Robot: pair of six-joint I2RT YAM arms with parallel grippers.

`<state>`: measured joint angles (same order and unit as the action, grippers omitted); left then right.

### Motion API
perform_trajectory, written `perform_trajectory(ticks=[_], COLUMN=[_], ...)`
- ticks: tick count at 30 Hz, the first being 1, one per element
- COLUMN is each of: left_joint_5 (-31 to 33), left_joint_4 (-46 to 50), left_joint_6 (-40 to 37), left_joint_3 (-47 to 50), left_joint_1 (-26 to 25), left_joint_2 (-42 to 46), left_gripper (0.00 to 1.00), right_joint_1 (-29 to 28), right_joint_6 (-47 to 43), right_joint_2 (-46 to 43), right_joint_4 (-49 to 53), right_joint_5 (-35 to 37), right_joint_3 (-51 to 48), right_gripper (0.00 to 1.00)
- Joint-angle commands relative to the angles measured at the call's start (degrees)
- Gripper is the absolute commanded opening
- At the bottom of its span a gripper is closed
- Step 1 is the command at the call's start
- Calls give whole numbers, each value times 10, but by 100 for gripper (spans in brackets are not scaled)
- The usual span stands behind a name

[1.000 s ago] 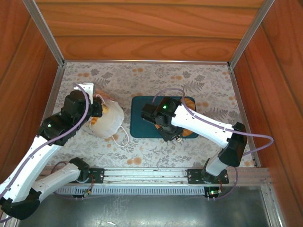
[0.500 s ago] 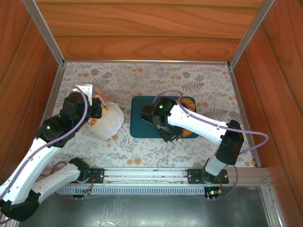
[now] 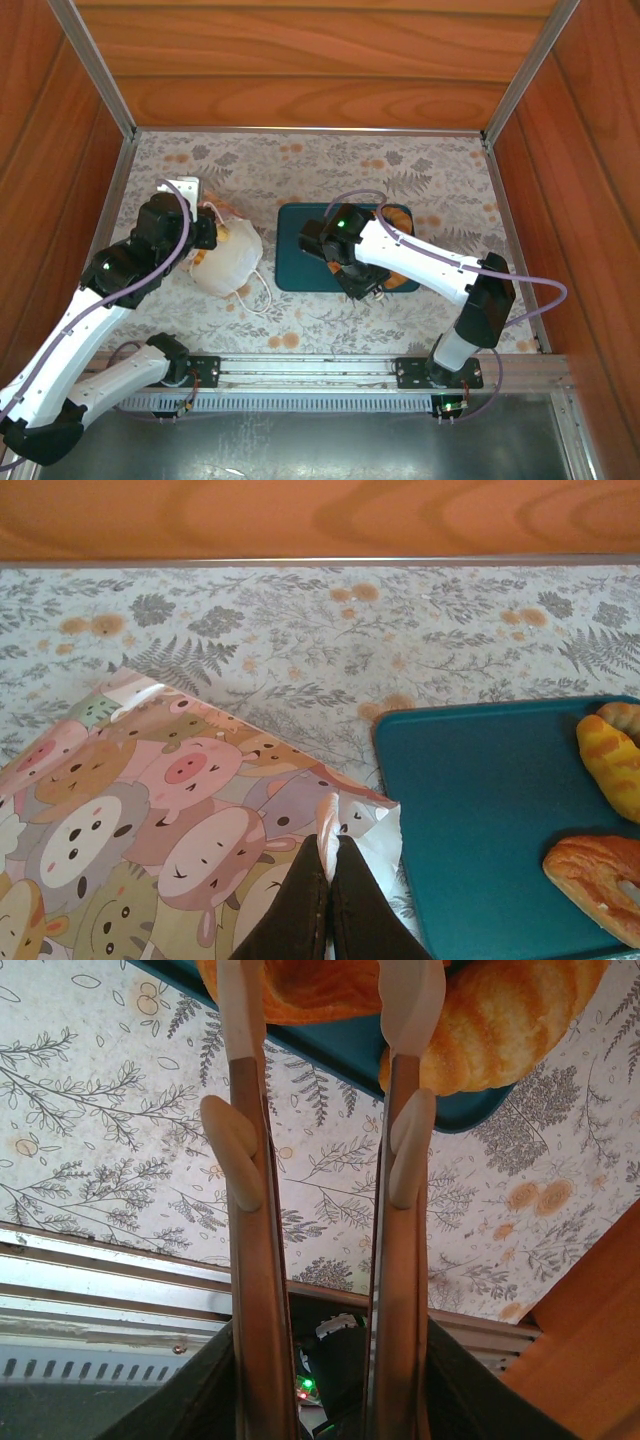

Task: Take the fake bread out of the paper bag

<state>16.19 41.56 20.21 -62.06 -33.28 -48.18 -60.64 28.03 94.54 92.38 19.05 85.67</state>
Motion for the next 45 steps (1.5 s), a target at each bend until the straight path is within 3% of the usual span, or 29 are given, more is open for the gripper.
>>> perform_trajectory(ticks=[1, 11, 19, 34, 45], left_joint_5=[-3, -11, -34, 7, 35], left_joint_4=[-14, -21, -33, -58, -67], left_joint_6=[-3, 2, 6, -10, -14], left_joint_3=[-10, -8, 0, 22, 47], left_joint_1=[2, 3, 3, 3, 2], left_joint_2=[-1, 9, 3, 4, 73], left_gripper=[0, 0, 0, 0, 0], right_joint_1=[4, 4, 9, 9, 10], right_joint_6=[16, 24, 3, 9, -9], right_joint_2=[-24, -75, -105, -166, -244], right_joint_4=[34, 13, -80, -191, -302], right_joint_5=[13, 6, -1, -26, -111], right_joint_3=[5, 12, 5, 3, -51], right_gripper=[42, 43, 43, 41, 39])
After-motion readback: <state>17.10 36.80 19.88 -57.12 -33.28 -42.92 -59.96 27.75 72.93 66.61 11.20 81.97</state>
